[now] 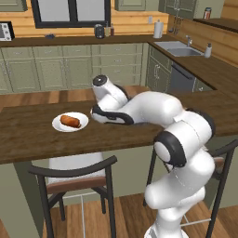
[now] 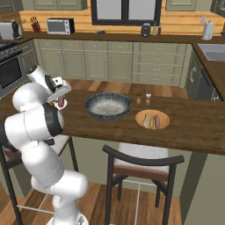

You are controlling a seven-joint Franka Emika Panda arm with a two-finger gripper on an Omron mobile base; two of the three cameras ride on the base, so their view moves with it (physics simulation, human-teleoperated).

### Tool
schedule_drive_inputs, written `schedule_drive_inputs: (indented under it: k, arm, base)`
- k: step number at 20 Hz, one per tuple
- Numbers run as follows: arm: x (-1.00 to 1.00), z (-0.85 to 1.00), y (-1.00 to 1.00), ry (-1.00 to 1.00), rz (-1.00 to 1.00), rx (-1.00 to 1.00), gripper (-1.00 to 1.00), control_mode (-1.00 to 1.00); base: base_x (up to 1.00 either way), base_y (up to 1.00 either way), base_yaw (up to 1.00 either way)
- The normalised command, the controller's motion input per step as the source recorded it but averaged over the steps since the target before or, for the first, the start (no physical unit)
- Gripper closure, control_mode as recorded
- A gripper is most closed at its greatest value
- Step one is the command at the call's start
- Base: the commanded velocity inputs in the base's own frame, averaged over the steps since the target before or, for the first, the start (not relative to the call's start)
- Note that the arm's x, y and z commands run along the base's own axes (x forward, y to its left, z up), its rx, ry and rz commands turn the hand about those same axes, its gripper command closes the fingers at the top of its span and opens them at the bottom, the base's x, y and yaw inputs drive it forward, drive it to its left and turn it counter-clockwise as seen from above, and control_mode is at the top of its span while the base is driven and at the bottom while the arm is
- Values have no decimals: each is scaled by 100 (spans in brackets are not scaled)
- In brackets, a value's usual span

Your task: Place one bun and one sausage from the bowl on each plate.

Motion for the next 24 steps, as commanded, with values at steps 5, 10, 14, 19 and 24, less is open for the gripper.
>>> schedule_drive_inputs:
  k: [5, 10, 14, 19, 24]
  arm:
    - [27, -21, 9, 37, 38, 0, 100, -100]
    - [19, -27, 1, 32, 35, 0, 100, -100]
    - [27, 0, 32, 9, 22, 0, 100, -100]
    - [64, -10, 42, 0, 11, 0, 100, -100]
    - [81, -14, 29, 0, 11, 3, 100, -100]
  base:
    - [0, 0, 0]
    - [0, 0, 0]
    - [0, 0, 0]
    - [0, 0, 0]
    - [0, 0, 0]
